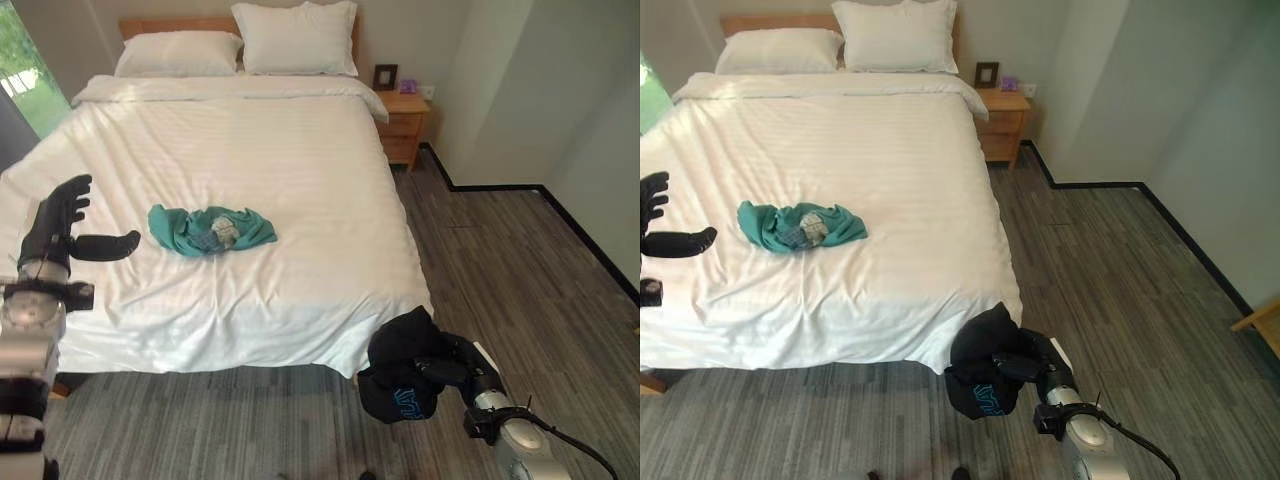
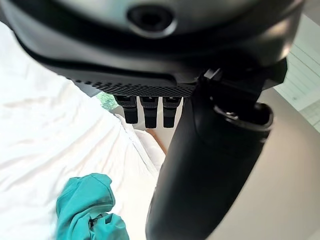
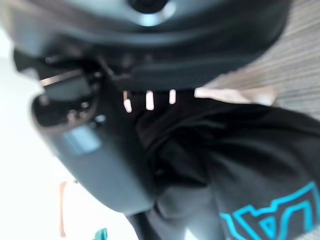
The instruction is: Pick up bed clothes into laundry basket.
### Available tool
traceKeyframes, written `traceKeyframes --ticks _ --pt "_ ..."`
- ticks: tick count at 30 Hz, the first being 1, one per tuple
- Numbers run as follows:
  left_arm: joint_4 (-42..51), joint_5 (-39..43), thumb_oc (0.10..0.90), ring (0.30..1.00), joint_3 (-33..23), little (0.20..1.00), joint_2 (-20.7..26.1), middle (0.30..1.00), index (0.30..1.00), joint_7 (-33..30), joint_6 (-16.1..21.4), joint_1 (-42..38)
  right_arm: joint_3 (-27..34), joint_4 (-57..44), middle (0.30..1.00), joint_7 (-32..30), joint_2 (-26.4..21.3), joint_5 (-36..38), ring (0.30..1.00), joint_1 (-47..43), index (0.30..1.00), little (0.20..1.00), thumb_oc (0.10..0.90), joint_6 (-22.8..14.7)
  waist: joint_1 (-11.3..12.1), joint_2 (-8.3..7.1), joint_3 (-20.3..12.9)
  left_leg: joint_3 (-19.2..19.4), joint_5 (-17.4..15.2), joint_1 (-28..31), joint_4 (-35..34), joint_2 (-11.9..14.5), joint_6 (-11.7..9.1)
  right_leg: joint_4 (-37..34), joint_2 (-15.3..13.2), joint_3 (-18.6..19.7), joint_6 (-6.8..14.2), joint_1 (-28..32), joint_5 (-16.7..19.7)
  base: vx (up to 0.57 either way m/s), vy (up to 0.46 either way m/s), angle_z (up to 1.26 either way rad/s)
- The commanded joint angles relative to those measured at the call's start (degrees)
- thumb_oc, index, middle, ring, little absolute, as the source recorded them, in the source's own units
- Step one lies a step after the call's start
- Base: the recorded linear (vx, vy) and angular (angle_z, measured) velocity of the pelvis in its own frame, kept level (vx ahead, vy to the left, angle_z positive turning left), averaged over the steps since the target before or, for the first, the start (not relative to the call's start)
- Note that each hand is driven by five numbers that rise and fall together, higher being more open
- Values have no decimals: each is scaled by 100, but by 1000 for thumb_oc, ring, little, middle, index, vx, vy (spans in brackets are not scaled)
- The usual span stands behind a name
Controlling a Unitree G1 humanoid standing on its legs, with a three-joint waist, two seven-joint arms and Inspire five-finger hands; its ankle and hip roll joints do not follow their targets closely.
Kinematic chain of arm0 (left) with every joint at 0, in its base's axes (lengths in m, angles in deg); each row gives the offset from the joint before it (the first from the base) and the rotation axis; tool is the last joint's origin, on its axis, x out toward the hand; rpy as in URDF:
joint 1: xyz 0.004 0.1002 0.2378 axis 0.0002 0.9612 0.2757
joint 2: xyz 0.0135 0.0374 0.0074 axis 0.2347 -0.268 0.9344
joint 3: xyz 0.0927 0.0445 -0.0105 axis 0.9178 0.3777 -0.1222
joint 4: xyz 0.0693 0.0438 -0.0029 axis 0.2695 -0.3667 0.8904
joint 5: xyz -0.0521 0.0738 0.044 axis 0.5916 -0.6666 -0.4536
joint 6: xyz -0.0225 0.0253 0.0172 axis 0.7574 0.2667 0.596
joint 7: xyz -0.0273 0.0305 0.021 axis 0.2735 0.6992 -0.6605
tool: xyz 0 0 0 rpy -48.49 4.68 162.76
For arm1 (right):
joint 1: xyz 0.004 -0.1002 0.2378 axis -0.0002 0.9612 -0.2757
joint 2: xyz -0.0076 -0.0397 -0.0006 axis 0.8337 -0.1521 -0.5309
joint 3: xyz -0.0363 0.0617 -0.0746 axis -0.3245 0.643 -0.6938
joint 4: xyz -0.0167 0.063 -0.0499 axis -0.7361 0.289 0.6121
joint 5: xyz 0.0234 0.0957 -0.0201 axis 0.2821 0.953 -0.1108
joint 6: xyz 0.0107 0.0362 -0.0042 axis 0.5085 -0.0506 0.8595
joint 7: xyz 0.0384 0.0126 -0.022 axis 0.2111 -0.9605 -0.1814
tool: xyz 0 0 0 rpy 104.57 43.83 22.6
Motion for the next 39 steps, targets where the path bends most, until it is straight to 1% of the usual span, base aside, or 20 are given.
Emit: traceKeyframes --ticks 1,2,4,5,6,9,11,12,13,14,15,17,19,20,21,22,23,26,31,39 --pt "-66 -114 800 900 -46 900 1012 900 900 -221 465 -1036 313 -525 300 -48 -433 589 300 -347 300 300 400 -640 -177 137 -292 251 783 -227 -1782 107 271 -241 426 -53 458 313 -130 168 136 -19" --pt "-207 -252 800 900 36 900 1127 900 900 -237 461 -1110 278 -513 300 -57 -436 570 300 -346 300 300 400 -678 -166 195 -304 227 865 -250 -2102 161 235 -238 439 -6 466 356 -173 131 96 -8" --pt "-227 -251 800 900 73 900 1130 900 900 -237 468 -1148 283 -511 300 -58 -426 570 300 -344 300 300 400 -680 -151 179 -294 238 887 -209 -2154 159 235 -236 432 2 465 367 -180 98 105 -35" --pt "-520 -451 800 900 246 900 1267 900 900 -261 470 -1316 193 -468 300 -103 -437 459 300 -375 300 300 400 -740 -110 269 -317 225 1016 -282 -2684 210 138 -218 383 191 504 540 -345 203 319 -70" --pt "-626 -396 800 900 307 900 1220 900 900 -263 430 -1469 131 -429 300 -137 -419 418 300 -394 300 300 400 -712 -141 365 -359 412 1105 -241 -2626 308 88 -174 308 224 543 642 -444 223 435 -60" --pt "-766 -576 800 900 767 900 1187 900 900 -231 433 -1881 136 -436 300 -192 -348 332 300 -406 300 300 400 -685 -230 437 -516 587 990 -144 -2351 255 149 -15 -9 145 722 687 -534 141 398 -34" --pt "-946 -625 800 900 987 900 1232 900 900 -175 386 -2091 138 -490 300 -194 -186 388 300 -436 300 300 400 -699 -269 482 -574 677 735 49 -2246 135 329 756 -242 210 850 453 -535 154 390 -8" --pt "-1026 -727 800 900 1027 900 1241 900 900 -157 336 -2118 98 -490 300 -171 -106 396 300 -438 300 300 400 -705 -283 498 -543 755 659 189 -2258 117 408 1249 -309 194 885 195 -336 72 332 -30" --pt "-1072 -874 800 900 1042 900 1253 900 900 -125 289 -2101 28 -475 300 -156 -52 328 300 -473 300 300 400 -706 -294 501 -452 844 595 318 -2249 96 484 1757 -398 120 926 -79 51 13 327 -31" --pt "-1170 -1006 800 900 1106 900 1294 900 900 -71 214 -2120 -61 -465 300 -157 -42 245 300 -529 300 300 400 -674 -348 539 -356 864 554 449 -2257 75 530 2130 -386 75 902 -286 289 -6 373 -51" --pt "-1286 -1801 800 900 1714 900 1498 900 900 179 9 -2485 -108 -453 300 -121 -43 224 300 -500 300 300 400 -625 -396 541 -212 739 502 574 -2248 49 564 2586 -224 47 850 -620 328 23 309 -37" --pt "-1269 -2185 800 900 2162 900 1479 900 900 149 1 -2927 2 -522 300 -76 -39 290 300 -315 300 300 400 -628 -462 466 -188 545 440 621 -2243 -29 581 2305 -76 -24 831 -750 169 105 161 -8" --pt "-1261 -2382 800 900 2406 900 1350 900 900 65 18 -3208 148 -590 300 -34 -38 384 300 -181 300 300 400 -682 -509 339 -197 457 395 640 -2293 -135 560 1365 -68 -222 826 -745 96 137 13 20" --pt "-1324 -2568 800 900 2499 900 1392 900 900 -61 120 -3235 247 -655 300 -60 -141 302 300 -164 300 300 400 -780 -554 213 -168 432 349 614 -2251 -218 536 827 -16 -269 827 -680 143 115 -26 24" --pt "-1377 -2601 800 900 2637 900 1173 900 900 63 -27 -3279 235 -564 300 -117 -152 314 300 -136 300 300 400 -735 -576 190 -188 393 326 588 -2164 -240 540 688 -31 -306 873 -472 158 81 -13 39" --pt "-1384 -2599 800 900 2667 900 1163 900 900 65 -32 -3308 243 -562 300 -117 -146 315 300 -131 300 300 400 -737 -573 186 -182 385 317 592 -2152 -243 543 674 -35 -314 876 -454 159 117 8 69" --pt "-1508 -2585 800 900 2467 900 1033 900 900 59 -49 -3206 252 -623 300 -40 -208 305 300 -60 300 300 400 -691 -520 105 -253 424 297 629 -2240 -255 549 395 -60 -338 863 -350 173 129 9 53" --pt "-1597 -2708 800 900 2174 900 742 900 900 165 -109 -2747 230 -664 300 10 -325 277 300 -170 300 300 400 -699 -477 60 -376 529 279 711 -2469 -235 569 -20 -50 -392 856 -156 222 136 21 -8" --pt "-1654 -2980 800 900 2172 900 403 900 900 312 -294 -2537 195 -714 300 65 -316 240 300 -128 300 300 400 -651 -429 -10 -473 525 327 775 -2726 -189 592 -358 21 -399 830 4 193 78 1 -4" --pt "-1029 -3736 800 900 2335 900 133 900 900 690 -496 -2167 198 -884 300 190 -266 33 300 54 300 300 400 -508 -397 -132 -540 471 324 835 -2944 -134 594 -557 70 -381 816 98 144 41 -1 -2"
